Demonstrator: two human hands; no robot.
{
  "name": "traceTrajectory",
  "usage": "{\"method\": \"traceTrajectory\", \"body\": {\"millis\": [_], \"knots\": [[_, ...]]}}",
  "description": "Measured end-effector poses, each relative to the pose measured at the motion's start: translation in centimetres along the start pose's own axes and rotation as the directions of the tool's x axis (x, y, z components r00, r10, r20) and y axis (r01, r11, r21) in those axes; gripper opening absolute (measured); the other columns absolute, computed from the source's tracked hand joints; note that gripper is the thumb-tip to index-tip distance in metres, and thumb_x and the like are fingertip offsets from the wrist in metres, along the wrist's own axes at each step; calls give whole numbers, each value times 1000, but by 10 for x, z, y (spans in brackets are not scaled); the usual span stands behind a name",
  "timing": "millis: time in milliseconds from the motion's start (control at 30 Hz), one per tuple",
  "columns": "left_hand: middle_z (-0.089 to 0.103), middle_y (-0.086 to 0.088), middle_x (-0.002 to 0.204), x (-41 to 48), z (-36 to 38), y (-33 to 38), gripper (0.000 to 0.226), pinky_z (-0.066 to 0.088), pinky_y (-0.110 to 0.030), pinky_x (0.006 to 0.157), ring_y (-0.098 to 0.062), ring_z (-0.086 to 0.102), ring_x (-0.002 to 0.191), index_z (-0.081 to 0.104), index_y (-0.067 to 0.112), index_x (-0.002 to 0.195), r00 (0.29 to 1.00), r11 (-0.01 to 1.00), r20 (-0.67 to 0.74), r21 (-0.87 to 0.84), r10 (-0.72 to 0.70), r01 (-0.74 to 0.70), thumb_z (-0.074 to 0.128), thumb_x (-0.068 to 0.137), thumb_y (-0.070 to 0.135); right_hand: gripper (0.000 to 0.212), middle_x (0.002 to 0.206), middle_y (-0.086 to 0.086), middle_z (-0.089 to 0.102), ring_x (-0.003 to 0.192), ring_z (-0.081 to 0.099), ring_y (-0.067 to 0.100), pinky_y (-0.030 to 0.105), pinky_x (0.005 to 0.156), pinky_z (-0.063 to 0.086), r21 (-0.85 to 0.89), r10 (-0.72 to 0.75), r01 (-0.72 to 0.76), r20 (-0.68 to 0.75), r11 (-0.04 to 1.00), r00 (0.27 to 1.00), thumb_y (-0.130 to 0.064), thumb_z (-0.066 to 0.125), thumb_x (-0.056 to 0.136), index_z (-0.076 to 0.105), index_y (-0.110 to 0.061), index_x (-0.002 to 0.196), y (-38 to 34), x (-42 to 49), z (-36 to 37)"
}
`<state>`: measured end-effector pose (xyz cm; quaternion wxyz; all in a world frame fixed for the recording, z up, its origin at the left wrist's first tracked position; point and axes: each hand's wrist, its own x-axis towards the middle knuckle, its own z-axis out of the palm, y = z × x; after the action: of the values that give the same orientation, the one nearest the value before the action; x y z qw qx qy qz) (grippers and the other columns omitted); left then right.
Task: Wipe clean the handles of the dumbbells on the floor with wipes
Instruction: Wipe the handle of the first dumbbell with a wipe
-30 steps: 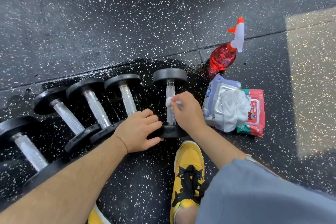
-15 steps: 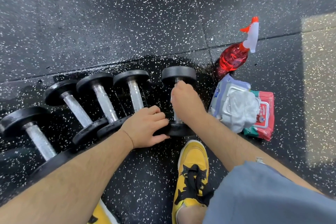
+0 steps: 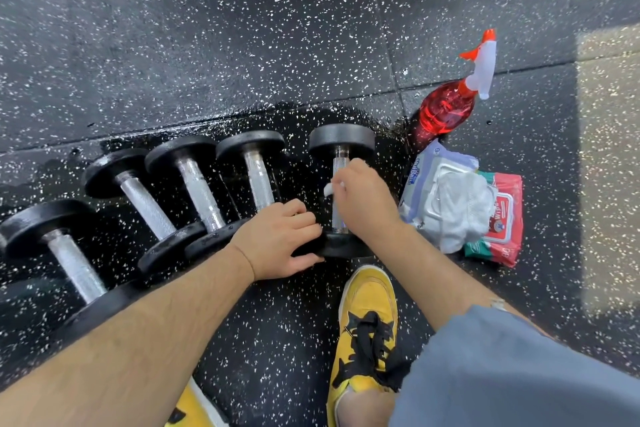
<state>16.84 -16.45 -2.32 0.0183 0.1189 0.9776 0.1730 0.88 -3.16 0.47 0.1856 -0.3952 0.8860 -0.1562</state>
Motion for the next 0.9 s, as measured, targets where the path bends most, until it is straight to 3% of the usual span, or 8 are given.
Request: {"method": "traceTrajectory", "body": {"millis": [133,267,333,467,633,733,800,900], "knots": [[62,5,90,-2,2,0,42,53,-41,71,-24,53,96,70,14,102,1000,1000,4,7,7,-7,59,93,54,18,105,4,59,90,56,24,36,76,47,159,8,-18,62,987,998,-7,53,95,70,-11,100,4,-27,4],[62,5,92,0,1,-1,41,53,-41,73,-24,53,97,69,15,101,1000,1000,8,7,-1,1,59,93,54,16,106,-4,61,90,57,12,29,81,46,374,257,-247,24,894,966,-14,54,97,67,-18,105,17,-16,1],[62,6,93,-2,2,-1,42,53,-41,74,-23,52,98,70,15,102,1000,1000,16,-3,-3,3,58,93,55,14,100,-6,66,87,60,8,26,76,48,490,359,-332,41,806,932,-15,56,96,67,-23,100,19,-16,5],[63,6,94,-2,3,-1,43,53,-40,74,-22,52,98,70,16,104,1000,1000,23,12,2,-2,57,94,55,15,91,-6,69,75,60,3,18,58,37,520,434,-438,138,733,890,-16,58,96,68,-26,94,21,-38,10],[62,7,93,0,1,0,40,53,-40,75,-22,52,98,69,17,102,999,1000,35,8,-8,8,58,93,54,14,68,-13,67,54,53,-8,20,56,37,663,504,-446,118,601,856,-16,60,92,69,-27,88,17,-15,-5],[62,7,93,-2,1,1,40,53,-39,74,-22,52,98,70,17,102,1000,1000,31,7,-2,2,57,93,54,13,68,-15,67,59,57,-9,22,57,40,624,460,-460,176,631,870,-17,62,90,69,-28,88,18,-27,-4],[62,7,93,0,0,0,40,53,-39,74,-22,52,97,70,17,101,1000,1000,29,19,-5,5,57,93,54,11,81,-12,70,72,64,-2,20,62,46,540,404,-434,181,721,897,-19,63,91,69,-28,90,21,-38,0],[61,7,91,1,0,1,40,53,-40,73,-22,52,96,69,17,101,999,1000,34,15,-16,15,59,92,54,12,97,-4,61,83,57,7,9,71,40,382,240,-243,55,891,969,-15,62,93,72,-19,98,20,-30,4]]}}
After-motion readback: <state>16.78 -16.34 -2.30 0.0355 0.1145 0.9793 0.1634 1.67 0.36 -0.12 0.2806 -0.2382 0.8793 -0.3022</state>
